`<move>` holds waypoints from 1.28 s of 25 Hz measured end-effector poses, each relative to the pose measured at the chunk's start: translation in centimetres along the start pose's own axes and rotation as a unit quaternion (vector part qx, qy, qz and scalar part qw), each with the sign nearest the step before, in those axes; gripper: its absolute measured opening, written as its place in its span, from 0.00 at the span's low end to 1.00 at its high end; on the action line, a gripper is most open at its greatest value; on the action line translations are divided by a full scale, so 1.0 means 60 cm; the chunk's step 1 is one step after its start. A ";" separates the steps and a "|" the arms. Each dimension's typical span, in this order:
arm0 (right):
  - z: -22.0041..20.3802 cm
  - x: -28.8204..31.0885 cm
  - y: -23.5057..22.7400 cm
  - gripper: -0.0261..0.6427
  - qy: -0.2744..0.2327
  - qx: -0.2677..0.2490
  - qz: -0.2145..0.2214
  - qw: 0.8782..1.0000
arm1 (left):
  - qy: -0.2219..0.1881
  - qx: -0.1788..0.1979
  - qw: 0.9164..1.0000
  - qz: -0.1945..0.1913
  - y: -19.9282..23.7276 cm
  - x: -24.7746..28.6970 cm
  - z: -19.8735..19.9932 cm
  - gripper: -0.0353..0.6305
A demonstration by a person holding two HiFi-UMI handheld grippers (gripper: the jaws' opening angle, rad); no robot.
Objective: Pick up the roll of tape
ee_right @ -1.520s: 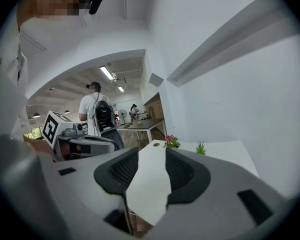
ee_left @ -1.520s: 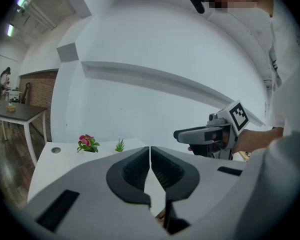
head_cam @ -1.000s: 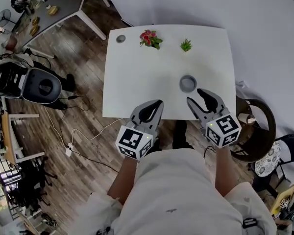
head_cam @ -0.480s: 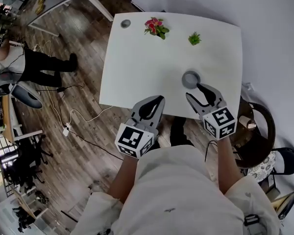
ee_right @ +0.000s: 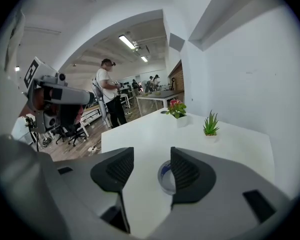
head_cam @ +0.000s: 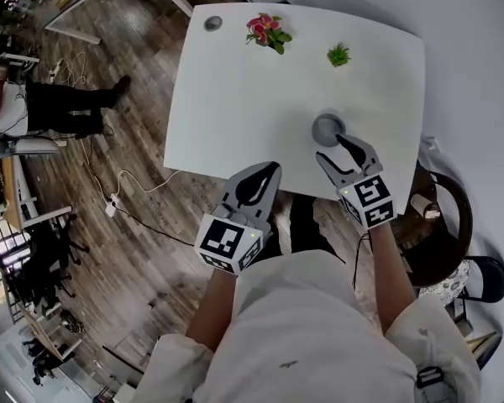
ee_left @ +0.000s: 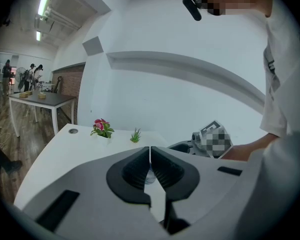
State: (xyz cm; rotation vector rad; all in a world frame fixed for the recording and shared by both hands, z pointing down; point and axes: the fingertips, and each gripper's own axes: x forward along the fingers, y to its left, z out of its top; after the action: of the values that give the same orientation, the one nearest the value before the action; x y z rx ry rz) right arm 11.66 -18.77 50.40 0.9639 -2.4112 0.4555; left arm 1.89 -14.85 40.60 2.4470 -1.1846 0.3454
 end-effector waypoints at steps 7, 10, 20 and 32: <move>-0.029 0.035 -0.014 0.40 0.024 -0.028 0.000 0.999 | 0.014 -0.013 1.000 -0.004 -0.002 0.014 -0.023 0.09; -0.041 0.047 -0.018 0.40 0.025 -0.033 0.001 0.999 | 0.017 -0.019 1.000 -0.005 -0.004 0.021 -0.032 0.09; -0.096 0.086 -0.025 0.40 0.067 -0.087 0.008 0.994 | 0.029 -0.035 0.999 -0.007 -0.008 0.031 -0.063 0.09; -0.132 0.124 -0.032 0.39 0.101 -0.127 -0.003 0.987 | 0.039 -0.047 0.998 -0.004 -0.004 0.033 -0.087 0.09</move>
State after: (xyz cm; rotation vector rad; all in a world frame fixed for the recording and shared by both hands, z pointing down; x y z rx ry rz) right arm 10.95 -20.39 61.28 0.7734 -2.2180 0.2226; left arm 3.05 -13.70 45.93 2.3357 -1.1333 0.3711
